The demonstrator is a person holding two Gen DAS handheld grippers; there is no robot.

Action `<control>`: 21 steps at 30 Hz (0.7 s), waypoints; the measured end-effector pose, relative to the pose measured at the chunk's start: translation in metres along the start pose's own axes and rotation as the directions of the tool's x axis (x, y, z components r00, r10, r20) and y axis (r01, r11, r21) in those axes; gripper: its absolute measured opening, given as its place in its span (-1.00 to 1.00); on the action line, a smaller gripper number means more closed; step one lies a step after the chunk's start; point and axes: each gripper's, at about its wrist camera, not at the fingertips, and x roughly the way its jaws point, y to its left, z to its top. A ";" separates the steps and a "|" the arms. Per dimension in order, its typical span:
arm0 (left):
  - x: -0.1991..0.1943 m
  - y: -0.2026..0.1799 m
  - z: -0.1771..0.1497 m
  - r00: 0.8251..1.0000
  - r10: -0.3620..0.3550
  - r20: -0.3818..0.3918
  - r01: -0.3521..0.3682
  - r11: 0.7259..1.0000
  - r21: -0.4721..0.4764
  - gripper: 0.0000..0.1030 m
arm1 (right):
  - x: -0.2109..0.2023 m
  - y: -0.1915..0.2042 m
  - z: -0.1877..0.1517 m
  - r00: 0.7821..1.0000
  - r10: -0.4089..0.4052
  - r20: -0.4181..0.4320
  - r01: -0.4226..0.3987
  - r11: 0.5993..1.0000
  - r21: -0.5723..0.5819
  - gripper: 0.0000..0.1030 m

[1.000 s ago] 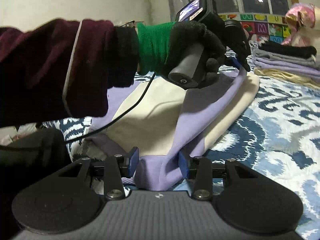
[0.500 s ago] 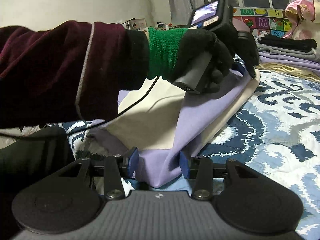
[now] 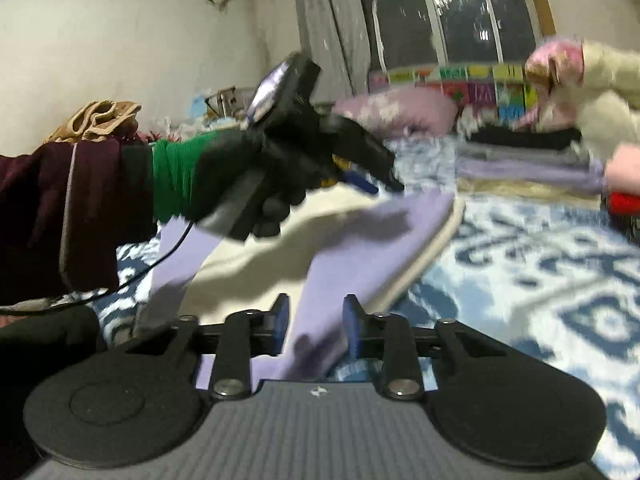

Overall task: Fold clothes
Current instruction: 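Open the left gripper and smooth the folded side flat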

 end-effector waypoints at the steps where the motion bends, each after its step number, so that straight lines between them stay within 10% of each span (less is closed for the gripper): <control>1: 0.001 -0.001 0.000 1.000 -0.010 0.001 0.010 1.000 0.003 -0.40 | 0.005 0.004 0.000 1.000 0.000 -0.005 0.000 1.000 -0.013 -0.46; 8: 0.029 -0.016 0.008 1.000 -0.022 -0.005 0.022 0.995 0.094 -0.43 | 0.044 0.018 -0.012 0.981 0.064 -0.185 -0.069 0.997 -0.022 -0.46; 21: 0.072 -0.034 0.016 0.992 0.014 -0.127 0.008 0.985 0.175 -0.34 | 0.050 0.006 -0.014 0.968 0.139 -0.209 -0.121 0.988 0.097 -0.47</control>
